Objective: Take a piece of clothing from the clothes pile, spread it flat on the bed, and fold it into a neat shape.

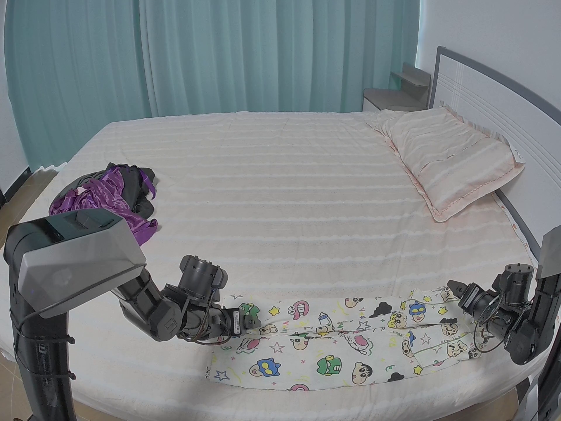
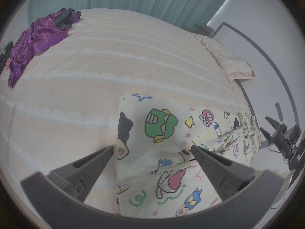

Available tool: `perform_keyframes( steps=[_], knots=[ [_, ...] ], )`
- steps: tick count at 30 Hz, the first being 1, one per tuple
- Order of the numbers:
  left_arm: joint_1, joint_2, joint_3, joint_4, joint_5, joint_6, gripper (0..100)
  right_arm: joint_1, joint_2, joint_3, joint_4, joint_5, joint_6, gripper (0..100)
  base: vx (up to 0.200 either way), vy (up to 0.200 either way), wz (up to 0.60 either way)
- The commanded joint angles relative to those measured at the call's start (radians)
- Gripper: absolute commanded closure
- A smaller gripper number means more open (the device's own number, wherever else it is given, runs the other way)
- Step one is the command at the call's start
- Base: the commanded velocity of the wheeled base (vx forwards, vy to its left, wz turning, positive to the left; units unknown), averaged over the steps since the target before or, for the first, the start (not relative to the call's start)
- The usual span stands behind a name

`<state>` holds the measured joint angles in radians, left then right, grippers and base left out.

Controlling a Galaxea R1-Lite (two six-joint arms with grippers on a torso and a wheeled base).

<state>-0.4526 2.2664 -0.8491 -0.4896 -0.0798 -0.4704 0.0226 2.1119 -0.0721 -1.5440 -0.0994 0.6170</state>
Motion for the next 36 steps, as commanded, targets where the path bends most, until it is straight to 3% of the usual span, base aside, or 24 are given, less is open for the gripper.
perform_keyframes(
  steps=[1, 12, 18, 30, 31, 36],
  knots=[
    [0.002, 0.03, -0.004, 0.0, 0.002, 0.004, 0, 0.0, 0.002, -0.002, -0.001, 0.0, 0.0, 0, 0.0, 0.0, 0.0],
    [-0.009, 0.042, -0.011, -0.001, 0.003, 0.006, 0, 0.002, 0.002, 0.0, -0.002, 0.0, 0.0, 0, 0.0, 0.0, 0.0],
    [-0.009, 0.045, -0.005, 0.002, 0.005, 0.062, 0, 0.002, 0.002, 0.0, -0.002, 0.0, 0.0, 0, 0.0, 0.0, 0.0],
    [-0.02, 0.059, -0.016, 0.009, 0.057, 0.092, 0, 0.002, 0.003, 0.0, -0.002, 0.0, 0.0, 0, 0.0, 0.0, 0.0],
    [-0.021, 0.059, -0.019, 0.014, 0.057, 0.092, 100, 0.002, 0.003, -0.002, -0.002, 0.0, 0.0, 0, 0.0, 0.0, 0.0],
    [-0.026, 0.062, -0.027, 0.022, 0.061, 0.09, 100, 0.002, 0.003, 0.0, -0.002, 0.001, 0.0, 0, 0.0, 0.0, 0.0]
  ],
)
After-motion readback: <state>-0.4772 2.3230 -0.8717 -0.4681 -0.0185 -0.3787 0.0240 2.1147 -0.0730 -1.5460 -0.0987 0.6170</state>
